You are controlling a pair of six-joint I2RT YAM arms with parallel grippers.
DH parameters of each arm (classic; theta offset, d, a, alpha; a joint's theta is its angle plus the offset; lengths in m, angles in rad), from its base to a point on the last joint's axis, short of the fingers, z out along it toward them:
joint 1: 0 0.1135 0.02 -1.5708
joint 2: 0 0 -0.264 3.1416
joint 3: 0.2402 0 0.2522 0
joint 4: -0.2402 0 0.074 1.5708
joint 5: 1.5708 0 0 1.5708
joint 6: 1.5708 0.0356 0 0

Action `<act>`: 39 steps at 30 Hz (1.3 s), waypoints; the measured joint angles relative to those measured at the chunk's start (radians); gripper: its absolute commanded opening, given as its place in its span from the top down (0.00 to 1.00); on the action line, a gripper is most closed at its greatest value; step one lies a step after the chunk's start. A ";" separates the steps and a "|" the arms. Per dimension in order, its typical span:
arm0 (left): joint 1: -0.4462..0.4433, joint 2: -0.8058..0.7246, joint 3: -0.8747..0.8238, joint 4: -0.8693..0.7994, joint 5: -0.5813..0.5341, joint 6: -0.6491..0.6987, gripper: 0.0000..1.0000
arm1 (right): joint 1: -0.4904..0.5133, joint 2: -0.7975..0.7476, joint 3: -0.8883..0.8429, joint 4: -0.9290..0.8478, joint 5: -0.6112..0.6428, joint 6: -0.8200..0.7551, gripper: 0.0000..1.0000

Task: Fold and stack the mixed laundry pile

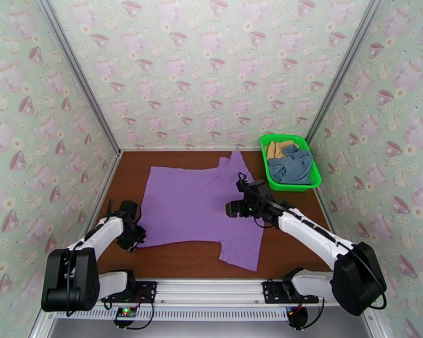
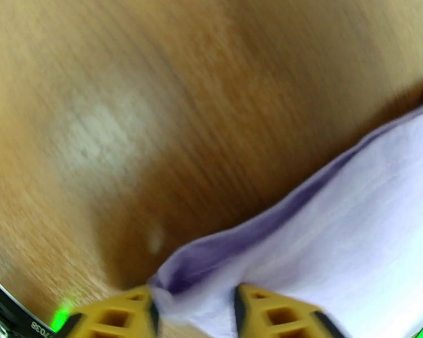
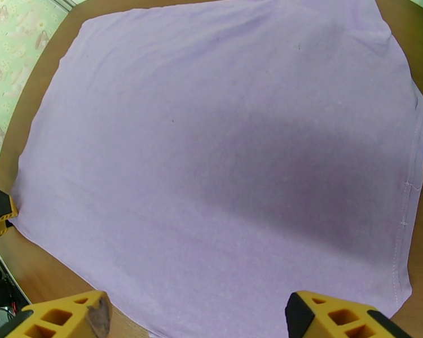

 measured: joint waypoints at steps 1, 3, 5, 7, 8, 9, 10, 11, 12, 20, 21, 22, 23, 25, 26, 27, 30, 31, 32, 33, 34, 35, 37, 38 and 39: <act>0.004 0.007 0.005 0.001 0.000 0.008 0.91 | 0.000 0.000 -0.002 0.000 0.000 0.001 0.21; 0.013 0.030 0.026 -0.008 0.003 0.022 1.00 | 0.002 0.000 -0.005 -0.001 -0.007 -0.004 0.22; 0.019 0.058 0.048 -0.018 0.007 0.035 1.00 | 0.016 -0.003 -0.010 -0.007 -0.006 -0.007 0.21; 0.026 0.088 0.074 -0.027 0.011 0.050 1.00 | 0.056 -0.021 -0.019 -0.028 0.007 -0.008 0.21; 0.029 0.098 0.089 -0.029 0.012 0.058 1.00 | 0.085 -0.035 -0.025 -0.041 0.017 -0.007 0.21; 0.031 0.113 0.103 -0.026 0.013 0.064 1.00 | 0.120 -0.051 -0.032 -0.059 0.031 -0.006 0.21; 0.034 0.125 0.114 -0.018 0.013 0.071 1.00 | 0.159 -0.068 -0.041 -0.077 0.044 -0.002 0.21; 0.037 0.137 0.126 -0.005 0.012 0.077 1.00 | 0.206 -0.087 -0.051 -0.096 0.063 0.009 0.21; 0.040 0.148 0.137 0.010 0.013 0.085 1.00 | 0.258 -0.106 -0.066 -0.115 0.083 0.023 0.22; 0.049 0.179 0.163 0.068 0.017 0.125 1.00 | 0.590 -0.209 -0.235 -0.267 0.245 0.284 0.32; 0.052 0.179 0.163 0.068 0.019 0.132 1.00 | 0.616 -0.208 -0.251 -0.282 0.261 0.320 0.33; 0.056 0.182 0.165 0.068 0.024 0.135 1.00 | 0.637 -0.205 -0.259 -0.297 0.277 0.349 0.33; 0.062 0.187 0.170 0.066 0.031 0.142 1.00 | 0.661 -0.199 -0.263 -0.317 0.296 0.380 0.33; 0.076 0.203 0.185 0.061 0.044 0.157 1.00 | 0.709 -0.179 -0.264 -0.333 0.331 0.434 0.33; 0.084 0.214 0.196 0.059 0.051 0.165 1.00 | 0.735 -0.167 -0.263 -0.339 0.347 0.456 0.33; 0.092 0.229 0.211 0.060 0.058 0.173 1.00 | 0.761 -0.151 -0.263 -0.345 0.359 0.474 0.33; 0.109 0.264 0.244 0.070 0.073 0.193 1.00 | 0.819 -0.090 -0.249 -0.365 0.382 0.512 0.33; 0.113 0.270 0.250 0.069 0.079 0.198 1.00 | 0.830 -0.067 -0.239 -0.369 0.387 0.518 0.34; 0.116 0.274 0.253 0.067 0.084 0.203 1.00 | 0.841 -0.037 -0.226 -0.372 0.393 0.525 0.36; 0.119 0.275 0.254 0.066 0.089 0.206 1.00 | 0.849 -0.005 -0.211 -0.375 0.399 0.529 0.37; 0.121 0.275 0.254 0.066 0.093 0.212 1.00 | 0.854 0.029 -0.195 -0.375 0.402 0.535 0.40; 0.122 0.276 0.254 0.066 0.097 0.216 1.00 | 0.858 0.066 -0.179 -0.375 0.407 0.540 0.44; 0.128 0.277 0.254 0.066 0.105 0.220 1.00 | 0.863 0.124 -0.145 -0.378 0.408 0.543 0.57; 0.132 0.277 0.254 0.067 0.109 0.223 1.00 | 0.867 0.145 -0.129 -0.378 0.407 0.544 0.61; 0.135 0.277 0.254 0.067 0.113 0.224 1.00 | 0.871 0.163 -0.116 -0.379 0.406 0.544 0.64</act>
